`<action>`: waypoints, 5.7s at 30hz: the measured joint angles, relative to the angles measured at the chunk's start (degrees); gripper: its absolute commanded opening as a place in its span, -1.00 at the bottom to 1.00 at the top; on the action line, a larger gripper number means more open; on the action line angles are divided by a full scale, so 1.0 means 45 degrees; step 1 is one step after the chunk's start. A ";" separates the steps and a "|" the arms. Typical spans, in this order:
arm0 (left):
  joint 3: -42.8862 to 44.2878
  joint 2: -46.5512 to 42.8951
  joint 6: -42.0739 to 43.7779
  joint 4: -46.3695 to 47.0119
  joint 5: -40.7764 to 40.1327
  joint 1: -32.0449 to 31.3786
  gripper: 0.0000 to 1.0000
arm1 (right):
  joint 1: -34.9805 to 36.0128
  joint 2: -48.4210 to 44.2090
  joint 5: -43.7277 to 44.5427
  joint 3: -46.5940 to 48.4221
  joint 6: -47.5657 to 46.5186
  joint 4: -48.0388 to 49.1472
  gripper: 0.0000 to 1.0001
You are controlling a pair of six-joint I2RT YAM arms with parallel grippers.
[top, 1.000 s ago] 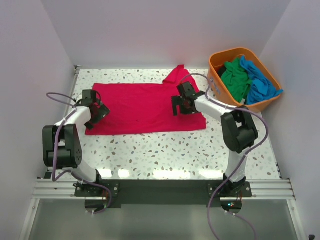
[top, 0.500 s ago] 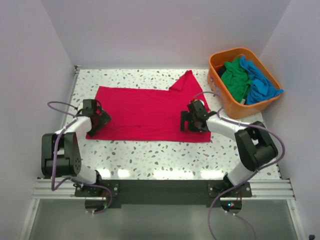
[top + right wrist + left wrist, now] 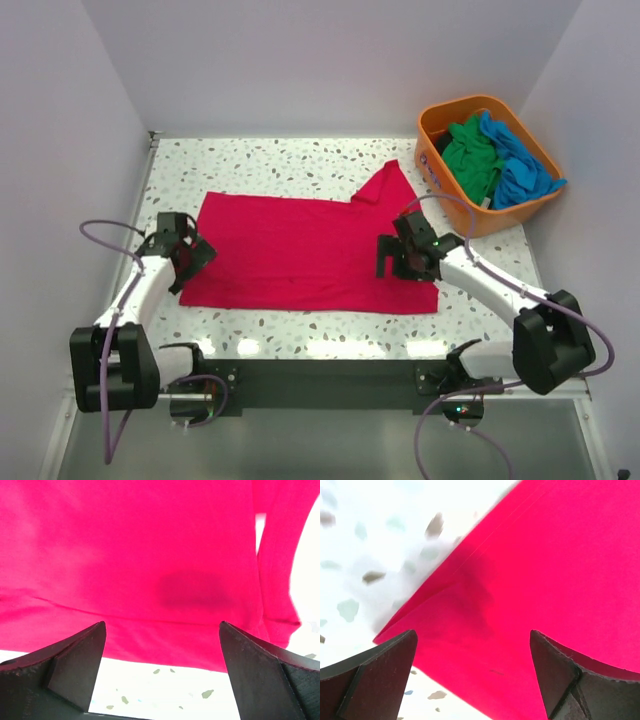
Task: Fold and stack the t-shirts
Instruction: Fold the tshirt
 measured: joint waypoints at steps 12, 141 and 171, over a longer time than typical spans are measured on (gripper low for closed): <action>0.7737 0.6164 0.0593 0.0398 -0.0559 0.0010 1.00 | -0.0262 0.3696 0.0908 0.7315 -0.0563 -0.0097 0.97; 0.7465 0.7281 0.0617 -0.0291 -0.4561 -0.1681 -1.00 | -0.1481 0.0646 0.2812 0.2851 0.0257 0.0413 -1.00; 0.5187 0.6101 -0.0680 -0.1321 -0.5124 -0.1681 1.00 | -0.0874 -0.0908 0.0491 -0.0316 0.0559 -0.1496 0.42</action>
